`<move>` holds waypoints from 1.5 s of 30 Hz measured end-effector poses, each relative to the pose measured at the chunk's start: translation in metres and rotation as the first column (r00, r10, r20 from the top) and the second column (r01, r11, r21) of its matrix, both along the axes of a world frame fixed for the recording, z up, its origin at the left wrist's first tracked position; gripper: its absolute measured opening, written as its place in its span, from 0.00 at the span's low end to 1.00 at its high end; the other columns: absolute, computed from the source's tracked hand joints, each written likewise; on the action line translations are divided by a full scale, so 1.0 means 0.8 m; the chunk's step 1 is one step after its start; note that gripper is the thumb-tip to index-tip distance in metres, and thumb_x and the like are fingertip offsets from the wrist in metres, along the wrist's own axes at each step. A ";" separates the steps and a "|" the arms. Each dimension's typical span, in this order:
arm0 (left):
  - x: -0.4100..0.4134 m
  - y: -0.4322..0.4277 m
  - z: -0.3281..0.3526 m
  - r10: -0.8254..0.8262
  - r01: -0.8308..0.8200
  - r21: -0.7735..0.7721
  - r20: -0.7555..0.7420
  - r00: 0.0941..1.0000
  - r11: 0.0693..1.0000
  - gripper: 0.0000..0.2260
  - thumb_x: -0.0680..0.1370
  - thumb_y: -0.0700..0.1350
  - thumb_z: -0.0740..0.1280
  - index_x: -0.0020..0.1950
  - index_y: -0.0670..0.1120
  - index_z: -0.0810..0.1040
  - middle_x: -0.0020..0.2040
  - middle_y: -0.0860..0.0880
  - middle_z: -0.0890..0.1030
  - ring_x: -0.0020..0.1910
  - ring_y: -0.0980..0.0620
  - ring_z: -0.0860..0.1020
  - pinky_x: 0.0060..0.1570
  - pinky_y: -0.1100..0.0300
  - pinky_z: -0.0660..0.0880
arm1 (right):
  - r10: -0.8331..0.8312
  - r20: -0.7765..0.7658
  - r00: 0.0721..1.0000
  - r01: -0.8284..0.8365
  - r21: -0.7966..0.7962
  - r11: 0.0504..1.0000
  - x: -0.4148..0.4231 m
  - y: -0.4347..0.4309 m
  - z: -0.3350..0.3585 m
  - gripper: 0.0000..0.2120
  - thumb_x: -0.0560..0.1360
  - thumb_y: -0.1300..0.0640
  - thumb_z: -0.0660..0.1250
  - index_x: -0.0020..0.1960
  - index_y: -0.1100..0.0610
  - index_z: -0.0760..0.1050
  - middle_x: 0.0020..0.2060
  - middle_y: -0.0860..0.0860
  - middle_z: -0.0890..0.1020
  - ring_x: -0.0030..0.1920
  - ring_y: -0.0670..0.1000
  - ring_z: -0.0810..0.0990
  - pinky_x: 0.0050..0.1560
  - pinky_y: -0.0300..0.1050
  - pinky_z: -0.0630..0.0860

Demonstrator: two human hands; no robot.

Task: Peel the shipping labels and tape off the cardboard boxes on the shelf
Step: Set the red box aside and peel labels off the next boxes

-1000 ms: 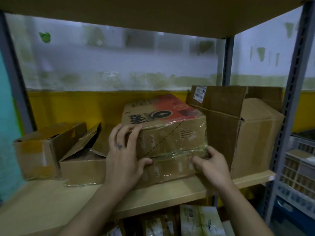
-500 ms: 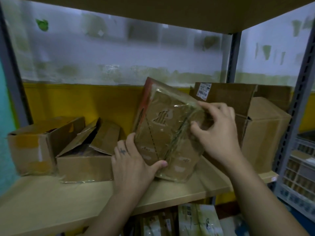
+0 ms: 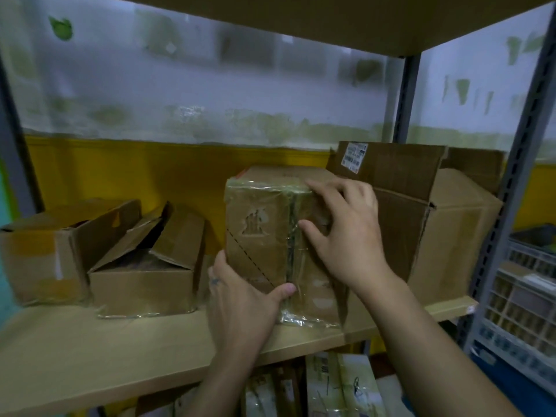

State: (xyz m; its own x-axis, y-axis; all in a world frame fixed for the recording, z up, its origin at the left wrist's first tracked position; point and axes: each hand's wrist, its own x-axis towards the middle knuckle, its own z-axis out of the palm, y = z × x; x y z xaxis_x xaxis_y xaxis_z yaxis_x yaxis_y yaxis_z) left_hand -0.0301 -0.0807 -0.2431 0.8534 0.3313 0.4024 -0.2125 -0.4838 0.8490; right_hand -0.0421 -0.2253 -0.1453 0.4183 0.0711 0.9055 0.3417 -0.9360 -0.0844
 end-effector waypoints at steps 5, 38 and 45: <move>0.001 -0.008 -0.002 0.042 -0.041 -0.029 0.032 0.999 0.999 0.57 0.57 0.61 0.82 0.76 0.54 0.51 0.75 0.46 0.63 0.73 0.43 0.65 0.69 0.41 0.68 | 0.032 0.048 0.998 -0.032 -0.003 0.999 0.004 -0.002 -0.009 0.26 0.72 0.54 0.73 0.68 0.56 0.73 0.59 0.56 0.75 0.64 0.56 0.67 0.70 0.62 0.62; 0.006 -0.138 0.054 -0.058 -0.338 0.559 0.572 0.818 0.757 0.55 0.63 0.54 0.81 0.80 0.40 0.53 0.80 0.41 0.47 0.79 0.45 0.38 0.75 0.43 0.35 | -0.182 -0.034 0.983 0.180 0.396 0.900 -0.030 -0.257 -0.058 0.27 0.77 0.52 0.67 0.74 0.52 0.65 0.74 0.53 0.64 0.73 0.52 0.59 0.72 0.58 0.63; 0.013 -0.200 0.069 -0.347 -0.219 0.673 0.600 0.721 0.706 0.50 0.63 0.45 0.81 0.77 0.40 0.57 0.79 0.41 0.52 0.79 0.47 0.40 0.78 0.48 0.43 | -0.139 -0.140 0.980 0.184 0.387 0.904 0.010 -0.262 -0.061 0.36 0.75 0.40 0.63 0.79 0.46 0.52 0.79 0.53 0.50 0.78 0.52 0.47 0.75 0.56 0.50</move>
